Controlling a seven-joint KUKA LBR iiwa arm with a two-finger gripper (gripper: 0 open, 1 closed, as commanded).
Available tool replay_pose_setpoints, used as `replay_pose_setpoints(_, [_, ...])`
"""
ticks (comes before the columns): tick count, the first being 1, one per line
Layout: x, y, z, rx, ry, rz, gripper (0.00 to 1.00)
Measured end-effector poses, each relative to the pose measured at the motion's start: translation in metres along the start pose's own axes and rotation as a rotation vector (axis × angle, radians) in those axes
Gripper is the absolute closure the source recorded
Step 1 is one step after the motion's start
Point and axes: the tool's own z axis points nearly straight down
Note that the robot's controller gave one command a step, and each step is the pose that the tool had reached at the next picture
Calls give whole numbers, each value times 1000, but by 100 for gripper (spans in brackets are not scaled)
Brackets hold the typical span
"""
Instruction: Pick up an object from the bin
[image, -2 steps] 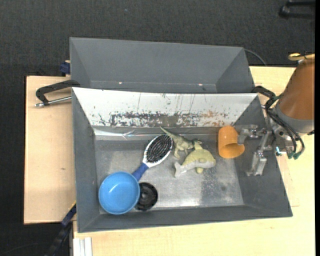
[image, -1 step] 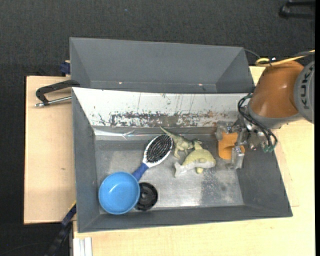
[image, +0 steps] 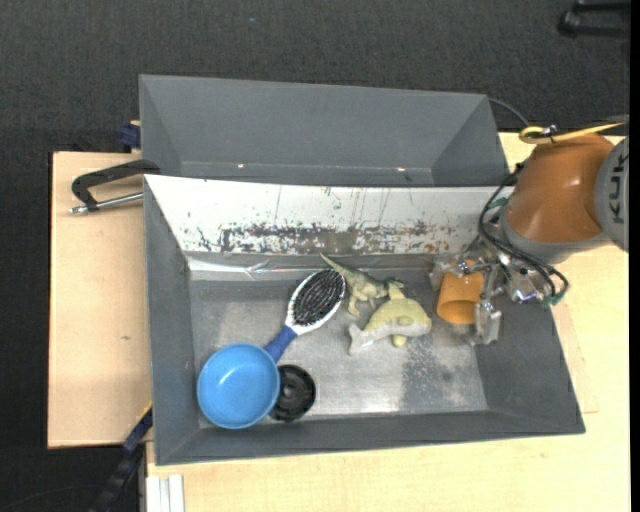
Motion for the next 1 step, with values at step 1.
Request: replay_pose_setpoints(1, [-2, 3, -1, -5, -4, -2, 100])
